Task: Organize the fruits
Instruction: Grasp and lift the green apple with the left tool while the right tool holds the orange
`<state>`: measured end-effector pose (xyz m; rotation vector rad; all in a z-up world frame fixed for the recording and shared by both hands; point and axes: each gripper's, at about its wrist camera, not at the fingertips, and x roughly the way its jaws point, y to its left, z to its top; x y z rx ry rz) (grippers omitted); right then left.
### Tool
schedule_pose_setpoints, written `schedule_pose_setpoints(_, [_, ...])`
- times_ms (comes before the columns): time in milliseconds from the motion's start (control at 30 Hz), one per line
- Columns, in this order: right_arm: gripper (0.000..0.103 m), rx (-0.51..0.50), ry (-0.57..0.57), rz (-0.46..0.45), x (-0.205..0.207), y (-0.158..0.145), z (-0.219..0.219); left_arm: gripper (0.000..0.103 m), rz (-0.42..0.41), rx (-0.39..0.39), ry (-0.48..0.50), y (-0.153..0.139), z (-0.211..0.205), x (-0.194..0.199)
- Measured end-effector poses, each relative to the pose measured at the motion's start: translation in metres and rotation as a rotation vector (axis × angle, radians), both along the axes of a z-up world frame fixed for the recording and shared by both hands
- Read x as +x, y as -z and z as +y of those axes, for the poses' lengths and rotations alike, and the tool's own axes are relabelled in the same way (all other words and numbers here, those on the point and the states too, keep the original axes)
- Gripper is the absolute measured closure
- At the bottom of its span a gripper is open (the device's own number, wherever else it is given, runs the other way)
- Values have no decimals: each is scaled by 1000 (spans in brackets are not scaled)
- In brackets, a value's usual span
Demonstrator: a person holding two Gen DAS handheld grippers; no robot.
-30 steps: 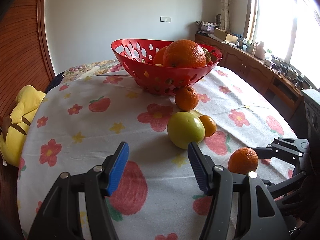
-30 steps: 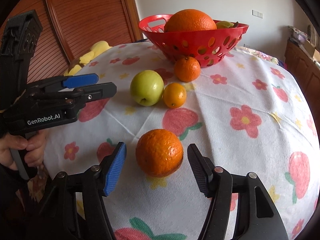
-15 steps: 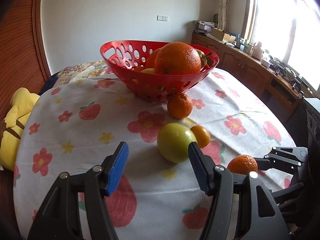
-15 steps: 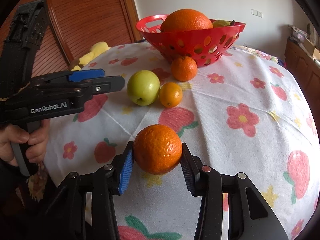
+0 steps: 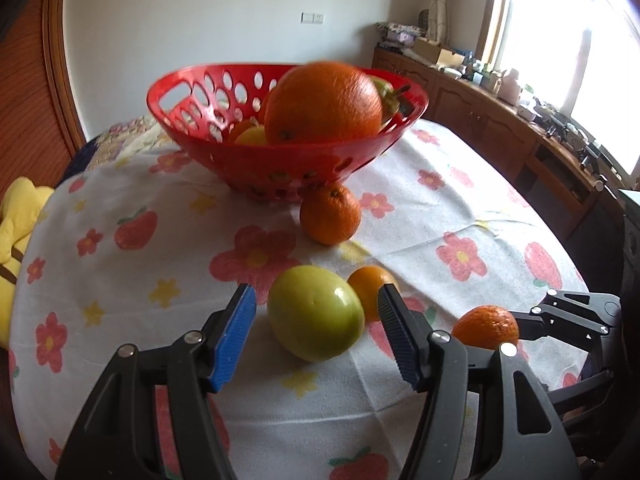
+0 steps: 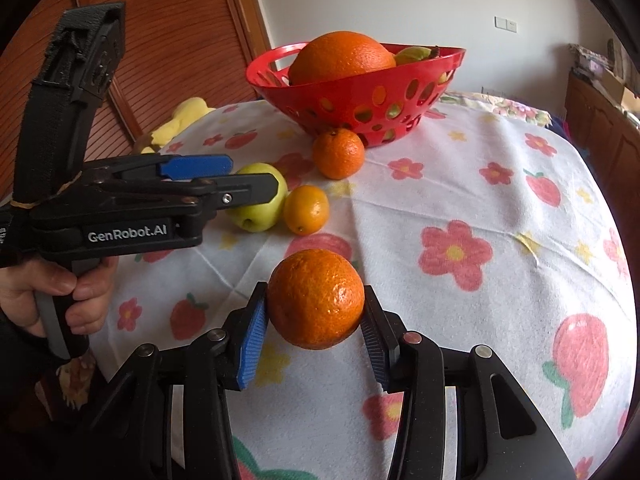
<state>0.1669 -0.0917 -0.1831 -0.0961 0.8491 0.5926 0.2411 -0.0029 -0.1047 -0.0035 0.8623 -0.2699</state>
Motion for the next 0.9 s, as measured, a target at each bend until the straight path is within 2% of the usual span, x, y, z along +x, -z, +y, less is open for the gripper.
schedule_pose_setpoints(167, [58, 0, 11, 4, 2, 4, -2, 40, 23, -17, -10, 7, 2, 0])
schedule_pose_setpoints(367, [58, -3, 37, -20, 2, 4, -5, 42, 32, -1, 3, 9, -1, 0])
schedule_pose_setpoints(500, [58, -6, 50, -13, 4, 10, -8, 51, 33, -2, 6, 8, -2, 1])
schedule_pose_setpoints(900, [58, -27, 68, -36, 6, 11, -6, 52, 19, 21, 17, 6, 2, -9])
